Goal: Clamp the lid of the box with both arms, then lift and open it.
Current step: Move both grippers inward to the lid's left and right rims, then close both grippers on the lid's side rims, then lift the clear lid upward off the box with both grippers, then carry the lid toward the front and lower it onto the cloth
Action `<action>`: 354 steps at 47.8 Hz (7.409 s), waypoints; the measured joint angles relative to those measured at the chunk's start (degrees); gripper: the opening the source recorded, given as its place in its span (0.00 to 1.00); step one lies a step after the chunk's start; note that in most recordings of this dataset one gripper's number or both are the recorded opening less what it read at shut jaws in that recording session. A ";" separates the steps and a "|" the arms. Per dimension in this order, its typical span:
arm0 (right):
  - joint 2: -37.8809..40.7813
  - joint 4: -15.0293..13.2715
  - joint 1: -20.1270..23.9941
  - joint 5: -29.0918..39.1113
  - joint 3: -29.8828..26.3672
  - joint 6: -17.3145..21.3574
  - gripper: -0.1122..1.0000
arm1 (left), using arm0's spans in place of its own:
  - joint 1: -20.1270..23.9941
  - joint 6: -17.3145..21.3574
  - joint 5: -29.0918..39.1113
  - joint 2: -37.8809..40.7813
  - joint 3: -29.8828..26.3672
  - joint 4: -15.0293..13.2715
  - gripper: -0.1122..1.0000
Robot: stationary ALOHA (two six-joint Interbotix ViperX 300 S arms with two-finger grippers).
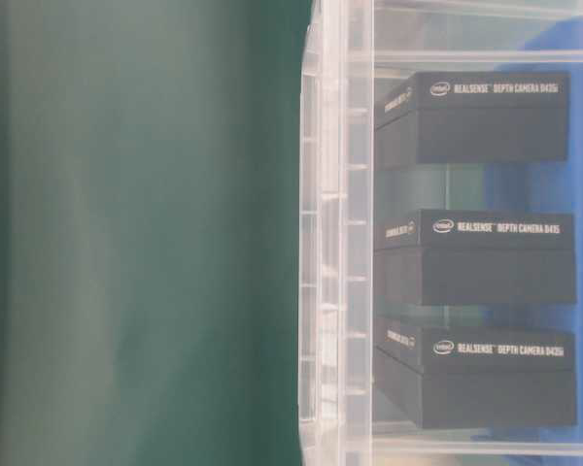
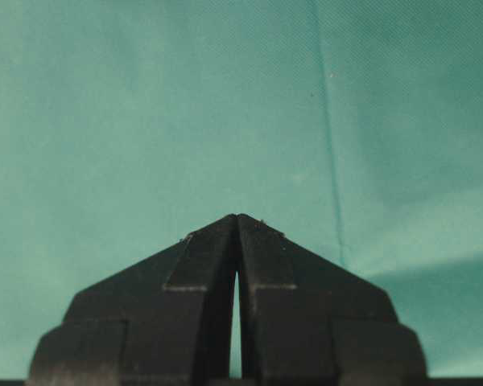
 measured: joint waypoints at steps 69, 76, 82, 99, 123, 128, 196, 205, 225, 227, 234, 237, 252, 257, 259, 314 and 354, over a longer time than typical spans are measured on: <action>10.99 -2.20 0.00 -5.62 -5.45 -11.60 0.10 | 2.46 16.96 0.70 9.93 -3.78 0.70 0.12; 12.92 -2.20 0.00 -7.03 -7.12 -11.78 0.10 | 3.78 19.69 -0.70 12.92 -5.36 0.70 0.12; 14.77 -2.20 0.00 -7.47 -8.61 -12.13 0.10 | 4.92 21.09 -1.85 15.12 -6.86 0.62 0.12; 16.52 -2.37 -0.44 -7.91 -10.20 -13.01 0.10 | 5.71 25.66 -2.46 18.54 -9.23 0.70 0.12; 17.14 -2.46 -0.53 -7.82 -10.63 -13.10 0.10 | 5.71 25.84 -2.46 18.37 -9.23 0.79 0.12; 17.23 -2.46 -0.53 -7.82 -10.63 -13.10 0.10 | 5.71 25.84 -2.46 18.37 -9.23 0.79 0.12; 15.12 -2.37 -0.35 -2.29 -15.47 -12.92 0.10 | 5.01 25.58 6.24 15.21 -14.41 0.79 0.12; 14.24 -2.37 0.00 -0.97 -16.26 -12.92 0.10 | 4.57 25.58 7.56 15.12 -15.47 0.79 0.12; 12.92 -2.46 1.49 1.67 -17.31 -12.92 0.10 | 2.99 25.58 10.28 14.50 -18.11 0.79 0.12; 12.83 -2.46 1.58 1.76 -17.40 -12.92 0.10 | 2.90 25.49 10.37 14.41 -18.19 0.79 0.12; 12.83 -2.46 1.93 2.46 -18.11 -12.39 0.10 | 2.37 24.96 10.72 14.15 -18.19 0.79 0.12; 12.74 -2.46 2.29 2.72 -18.37 -12.30 0.10 | 2.02 24.79 10.90 14.06 -18.11 0.79 0.12; 12.66 -2.55 5.19 4.66 -18.37 -9.58 0.10 | -0.35 22.41 11.16 13.62 -18.19 0.79 0.12; 12.48 -2.55 6.33 4.92 -18.46 -8.26 0.10 | -1.32 21.36 11.43 13.01 -18.11 0.79 0.12; 12.30 -2.55 6.77 5.19 -18.46 -7.65 0.10 | -1.76 20.74 11.43 12.74 -18.11 0.79 0.12; 13.54 -11.60 34.45 12.74 -23.29 19.25 0.10 | -24.79 -0.88 12.66 12.66 -17.49 0.62 0.12; 20.74 -13.36 45.70 15.73 -28.48 29.88 0.10 | -35.68 -7.82 13.62 17.58 -20.04 0.53 0.12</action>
